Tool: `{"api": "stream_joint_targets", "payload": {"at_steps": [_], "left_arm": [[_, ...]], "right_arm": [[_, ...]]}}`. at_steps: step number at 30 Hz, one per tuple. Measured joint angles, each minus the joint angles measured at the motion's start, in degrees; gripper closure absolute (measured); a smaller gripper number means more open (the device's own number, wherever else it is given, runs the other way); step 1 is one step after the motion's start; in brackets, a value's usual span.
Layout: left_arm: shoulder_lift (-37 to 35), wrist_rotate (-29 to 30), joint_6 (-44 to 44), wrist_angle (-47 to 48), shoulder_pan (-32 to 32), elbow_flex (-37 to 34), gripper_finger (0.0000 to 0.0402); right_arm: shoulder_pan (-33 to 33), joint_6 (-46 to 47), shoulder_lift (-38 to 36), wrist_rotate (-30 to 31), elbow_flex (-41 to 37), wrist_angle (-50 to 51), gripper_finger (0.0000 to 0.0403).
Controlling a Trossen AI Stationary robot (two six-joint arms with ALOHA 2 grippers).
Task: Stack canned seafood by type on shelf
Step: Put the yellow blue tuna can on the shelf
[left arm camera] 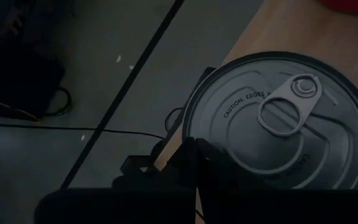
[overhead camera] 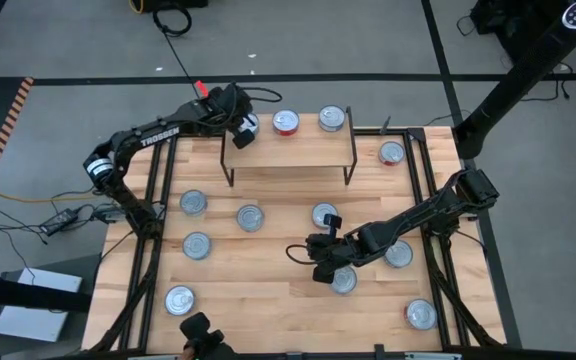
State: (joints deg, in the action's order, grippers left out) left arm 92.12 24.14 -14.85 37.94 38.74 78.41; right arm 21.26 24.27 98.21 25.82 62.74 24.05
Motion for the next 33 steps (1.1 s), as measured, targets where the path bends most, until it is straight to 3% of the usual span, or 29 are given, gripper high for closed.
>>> {"api": "stream_joint_targets", "payload": {"at_steps": [7,10,17,27,33], "left_arm": [[-1.8,0.1,0.4,-4.8,-1.3,0.0,0.0396],[-3.3,-1.3,0.9,-11.6,-3.1,-2.3,0.0396],[-7.9,-3.2,0.9,-31.4,-9.1,-16.2,0.0396],[-19.1,-8.7,1.0,-55.6,-20.7,-37.8,0.0396],[-24.1,-11.5,3.4,-65.4,-27.7,-46.7,0.0396]], "right_arm": [[0.3,-1.8,-0.4,-1.1,0.0,-1.8,0.0396],[0.5,-2.4,-1.2,-1.5,0.0,-1.2,0.0396],[0.1,-4.3,-1.8,-1.3,0.0,-2.0,0.0396],[-0.9,-7.9,-1.8,-1.5,-3.5,-15.6,0.0396],[-1.2,-8.0,-1.8,-1.5,-5.8,-22.6,0.0395]]}}
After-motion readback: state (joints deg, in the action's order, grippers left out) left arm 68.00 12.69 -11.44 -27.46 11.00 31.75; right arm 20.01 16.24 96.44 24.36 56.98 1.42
